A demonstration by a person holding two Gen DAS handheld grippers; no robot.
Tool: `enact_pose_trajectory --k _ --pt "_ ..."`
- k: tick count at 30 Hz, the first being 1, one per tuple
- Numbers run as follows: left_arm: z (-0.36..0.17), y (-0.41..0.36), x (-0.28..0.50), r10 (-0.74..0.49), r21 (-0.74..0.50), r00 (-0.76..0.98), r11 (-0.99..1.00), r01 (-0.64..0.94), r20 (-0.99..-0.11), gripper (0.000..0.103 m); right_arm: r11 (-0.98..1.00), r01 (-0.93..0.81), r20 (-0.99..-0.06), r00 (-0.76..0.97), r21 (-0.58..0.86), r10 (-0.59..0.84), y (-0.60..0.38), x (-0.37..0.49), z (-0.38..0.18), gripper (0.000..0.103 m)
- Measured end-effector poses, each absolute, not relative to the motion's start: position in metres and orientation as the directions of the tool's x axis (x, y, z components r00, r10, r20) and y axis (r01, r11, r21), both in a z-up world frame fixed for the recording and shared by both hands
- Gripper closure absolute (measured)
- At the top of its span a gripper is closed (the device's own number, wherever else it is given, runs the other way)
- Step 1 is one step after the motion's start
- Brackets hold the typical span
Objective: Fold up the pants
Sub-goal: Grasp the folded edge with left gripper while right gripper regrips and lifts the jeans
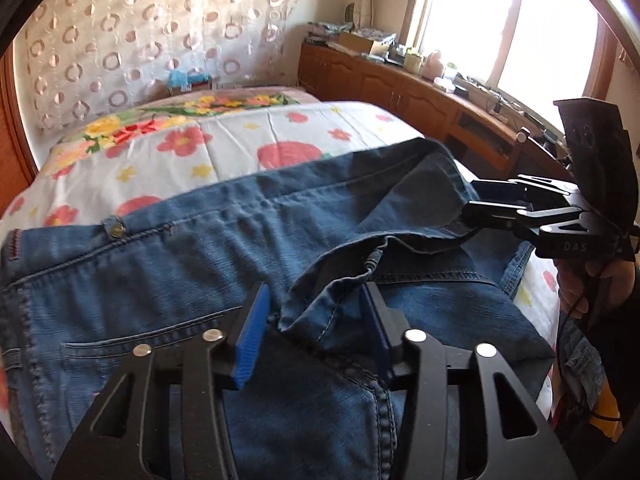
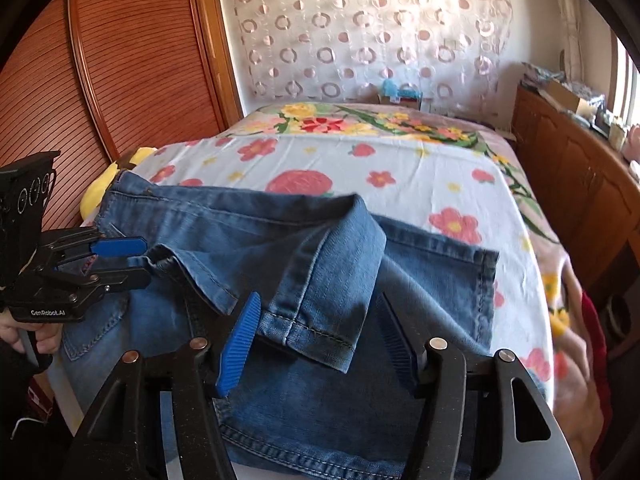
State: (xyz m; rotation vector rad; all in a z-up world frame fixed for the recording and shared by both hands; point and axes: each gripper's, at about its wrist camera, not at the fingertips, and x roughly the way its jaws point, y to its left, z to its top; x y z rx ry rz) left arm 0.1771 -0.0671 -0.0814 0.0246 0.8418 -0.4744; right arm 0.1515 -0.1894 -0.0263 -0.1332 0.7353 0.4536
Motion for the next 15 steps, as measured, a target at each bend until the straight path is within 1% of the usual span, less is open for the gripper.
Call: enact_pose_trajectory --k 2,4,5,7,9,11,12,14,15 --pt "-0.084 -0.070 0.176 -0.382 -0.148 0.566 0.898 0.415 -0.731 0.069 0.894 -0.444 -0.684 0.634 0.062 0.362 -0.189 0.156 -0.030 0.041" --pt "-0.084 -0.072 0.171 -0.370 -0.128 0.574 0.900 0.418 -0.731 0.071 0.893 -0.442 -0.691 0.620 0.082 0.370 -0.195 0.155 -0.028 0.041" --pt "-0.083 -0.073 0.168 -0.375 -0.130 0.572 0.897 0.423 -0.730 0.086 0.892 -0.443 -0.694 0.614 0.092 0.377 -0.197 0.156 -0.028 0.041" --pt "-0.082 -0.074 0.164 -0.382 -0.131 0.568 0.892 0.432 -0.729 0.088 0.882 -0.456 -0.696 0.596 0.115 0.399 -0.199 0.156 -0.028 0.041" --pt "-0.080 -0.077 0.158 -0.376 -0.107 0.577 0.890 0.444 -0.725 0.094 0.866 -0.480 -0.702 0.570 0.138 0.427 -0.198 0.157 -0.029 0.041" --pt "-0.075 -0.077 0.153 -0.379 -0.100 0.587 0.887 0.452 -0.715 0.096 0.863 -0.489 -0.700 0.574 0.124 0.425 -0.197 0.156 -0.028 0.058" --pt "-0.071 -0.077 0.150 -0.385 -0.098 0.592 0.884 0.458 -0.708 0.096 0.860 -0.495 -0.699 0.572 0.124 0.429 -0.197 0.157 -0.027 0.062" --pt "-0.063 -0.076 0.145 -0.394 -0.096 0.606 0.881 0.463 -0.691 0.097 0.856 -0.501 -0.689 0.577 0.125 0.439 -0.200 0.157 -0.028 0.087" --pt "-0.059 -0.075 0.142 -0.398 -0.094 0.613 0.880 0.466 -0.683 0.097 0.854 -0.505 -0.679 0.582 0.127 0.446 -0.200 0.158 -0.027 0.088"
